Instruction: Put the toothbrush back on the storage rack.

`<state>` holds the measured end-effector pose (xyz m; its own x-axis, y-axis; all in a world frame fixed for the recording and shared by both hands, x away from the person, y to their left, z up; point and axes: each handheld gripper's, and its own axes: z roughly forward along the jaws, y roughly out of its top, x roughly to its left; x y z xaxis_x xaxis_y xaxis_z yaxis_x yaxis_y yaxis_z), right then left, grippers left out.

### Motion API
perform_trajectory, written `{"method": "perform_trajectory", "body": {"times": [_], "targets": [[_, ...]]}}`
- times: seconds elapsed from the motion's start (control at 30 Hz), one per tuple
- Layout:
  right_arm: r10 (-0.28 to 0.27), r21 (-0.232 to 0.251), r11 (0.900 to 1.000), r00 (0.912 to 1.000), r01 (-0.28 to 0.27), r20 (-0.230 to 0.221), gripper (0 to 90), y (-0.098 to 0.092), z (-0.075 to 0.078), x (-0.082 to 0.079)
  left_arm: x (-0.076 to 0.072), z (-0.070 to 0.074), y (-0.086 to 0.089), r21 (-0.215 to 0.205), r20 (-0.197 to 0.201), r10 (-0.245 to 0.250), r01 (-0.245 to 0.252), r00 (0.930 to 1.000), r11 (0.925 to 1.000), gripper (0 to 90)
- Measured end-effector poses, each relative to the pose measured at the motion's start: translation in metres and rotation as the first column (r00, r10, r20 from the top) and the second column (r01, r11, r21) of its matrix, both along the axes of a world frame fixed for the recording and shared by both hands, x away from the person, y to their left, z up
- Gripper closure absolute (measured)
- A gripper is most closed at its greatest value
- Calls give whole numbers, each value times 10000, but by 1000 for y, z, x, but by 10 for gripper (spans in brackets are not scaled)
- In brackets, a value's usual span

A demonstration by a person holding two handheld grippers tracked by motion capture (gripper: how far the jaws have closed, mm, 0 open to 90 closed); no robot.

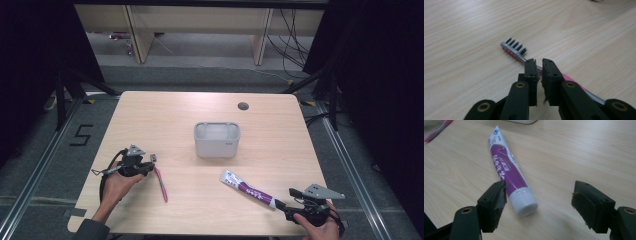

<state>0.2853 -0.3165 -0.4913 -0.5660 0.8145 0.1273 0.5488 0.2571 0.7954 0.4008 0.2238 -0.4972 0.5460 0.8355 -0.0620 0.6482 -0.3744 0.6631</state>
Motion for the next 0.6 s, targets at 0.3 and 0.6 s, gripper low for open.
{"method": "perform_trajectory", "body": {"times": [0.3,0.6], "targets": [[-18,211,9998,9997,23,-251,280,2,0,-1,-5,5,0,-561,-1079,202,-264,9940,9981,580],[-257,148,9995,9983,265,-519,280,3,2,-3,-7,7,-5,-551,-1811,427,-535,9825,9970,428]]}}
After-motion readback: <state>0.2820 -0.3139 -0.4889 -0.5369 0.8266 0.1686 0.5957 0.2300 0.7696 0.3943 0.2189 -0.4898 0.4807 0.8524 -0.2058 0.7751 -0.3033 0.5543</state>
